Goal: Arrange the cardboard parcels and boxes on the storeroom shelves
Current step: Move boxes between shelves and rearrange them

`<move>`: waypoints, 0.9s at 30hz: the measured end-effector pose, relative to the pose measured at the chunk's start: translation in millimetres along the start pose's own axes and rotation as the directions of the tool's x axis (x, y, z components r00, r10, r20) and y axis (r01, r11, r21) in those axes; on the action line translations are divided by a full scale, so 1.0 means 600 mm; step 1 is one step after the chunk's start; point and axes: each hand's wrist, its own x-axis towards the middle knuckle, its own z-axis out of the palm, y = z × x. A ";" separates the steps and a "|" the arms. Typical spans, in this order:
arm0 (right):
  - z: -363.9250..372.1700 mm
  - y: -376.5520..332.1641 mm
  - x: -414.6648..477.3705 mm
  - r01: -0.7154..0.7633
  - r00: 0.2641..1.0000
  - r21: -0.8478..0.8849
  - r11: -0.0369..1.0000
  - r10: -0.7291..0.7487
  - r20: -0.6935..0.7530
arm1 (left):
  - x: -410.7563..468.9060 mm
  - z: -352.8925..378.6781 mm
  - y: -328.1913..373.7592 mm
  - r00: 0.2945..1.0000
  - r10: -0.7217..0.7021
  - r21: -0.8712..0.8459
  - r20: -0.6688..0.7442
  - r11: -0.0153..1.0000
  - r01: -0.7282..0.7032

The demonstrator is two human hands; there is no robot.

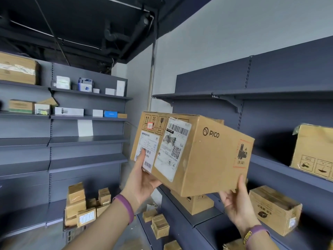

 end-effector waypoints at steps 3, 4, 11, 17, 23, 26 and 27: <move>0.028 0.013 0.002 -0.004 0.998 -0.088 0.996 0.009 0.058 | -0.002 0.014 -0.015 0.997 0.067 -0.068 -0.048 0.995 -0.070; 0.040 0.018 -0.001 -0.013 0.996 -0.123 0.992 0.024 0.086 | -0.002 0.020 -0.020 0.994 0.090 -0.077 -0.066 0.993 -0.095; 0.096 0.038 -0.029 -0.139 0.938 -0.175 0.975 0.186 0.291 | -0.008 0.048 -0.051 0.945 0.283 -0.031 -0.163 0.956 -0.291; 0.092 0.030 -0.015 -0.185 0.948 -0.144 0.972 0.215 0.235 | -0.029 0.051 -0.056 0.955 0.263 0.011 -0.136 0.964 -0.264; 0.089 0.018 -0.011 -0.191 0.959 -0.108 0.976 0.209 0.191 | -0.025 0.026 -0.060 0.975 0.196 -0.084 -0.106 0.975 -0.205; 0.087 0.017 -0.012 -0.191 0.960 -0.100 0.977 0.207 0.189 | -0.022 0.027 -0.062 0.977 0.188 -0.092 -0.096 0.976 -0.197; 0.086 0.017 -0.012 -0.191 0.960 -0.098 0.977 0.207 0.188 | -0.022 0.028 -0.062 0.977 0.191 -0.088 -0.091 0.976 -0.199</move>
